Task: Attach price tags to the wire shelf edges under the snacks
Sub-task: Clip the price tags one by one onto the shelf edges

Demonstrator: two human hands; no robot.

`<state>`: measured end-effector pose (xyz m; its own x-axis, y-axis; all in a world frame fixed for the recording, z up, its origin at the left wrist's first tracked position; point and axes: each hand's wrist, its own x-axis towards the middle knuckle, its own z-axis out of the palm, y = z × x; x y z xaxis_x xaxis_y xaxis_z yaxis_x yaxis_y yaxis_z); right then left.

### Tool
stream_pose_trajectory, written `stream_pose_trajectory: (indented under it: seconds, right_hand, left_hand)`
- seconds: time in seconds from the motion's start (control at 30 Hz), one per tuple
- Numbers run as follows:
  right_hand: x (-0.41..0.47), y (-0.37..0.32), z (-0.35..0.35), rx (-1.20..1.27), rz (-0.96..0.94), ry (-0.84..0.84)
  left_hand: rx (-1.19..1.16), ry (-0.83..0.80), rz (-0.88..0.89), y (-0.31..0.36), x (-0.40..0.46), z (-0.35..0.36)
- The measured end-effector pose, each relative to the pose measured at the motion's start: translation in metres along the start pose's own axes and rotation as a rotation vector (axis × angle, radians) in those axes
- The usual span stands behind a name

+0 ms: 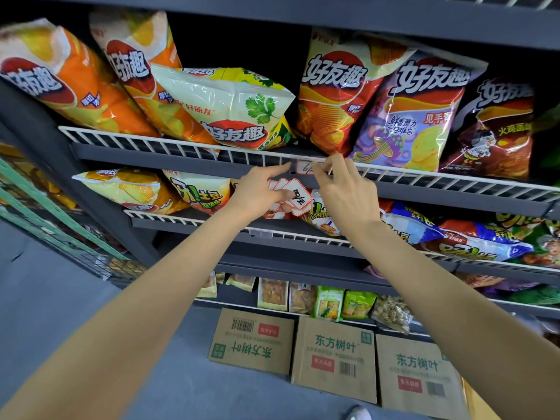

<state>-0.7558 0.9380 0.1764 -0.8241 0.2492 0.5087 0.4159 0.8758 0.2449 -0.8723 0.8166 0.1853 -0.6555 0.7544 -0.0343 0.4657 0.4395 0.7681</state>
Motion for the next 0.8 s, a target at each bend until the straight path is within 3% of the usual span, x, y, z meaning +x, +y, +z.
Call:
stream_pose_trajectory:
  seconds: [0.23, 0.33, 0.4, 0.47, 0.6, 0.8]
  right_hand:
    - [-0.016, 0.006, -0.003, 0.047, -0.015, -0.262]
    - [-0.025, -0.001, -0.006, 0.494, 0.151, -0.226]
    - [-0.027, -0.010, -0.013, 0.910, 0.357, -0.317]
    - [-0.031, -0.021, -0.014, 1.152, 0.519, -0.403]
    - [-0.041, -0.036, -0.009, 1.301, 0.703, -0.389]
    - [-0.061, -0.054, -0.016, 1.484, 0.833, -0.414]
  left_hand:
    - [-0.105, 0.072, -0.033, -0.001, -0.009, 0.011]
    - [-0.293, 0.128, -0.085, -0.006, -0.019, 0.016]
    - [-0.383, 0.141, -0.128, -0.011, -0.029, 0.021]
    - [-0.434, 0.125, -0.154, -0.015, -0.039, 0.026]
    - [-0.567, 0.102, -0.196, -0.024, -0.058, 0.032]
    - [-0.626, 0.142, -0.230, -0.037, -0.086, 0.032]
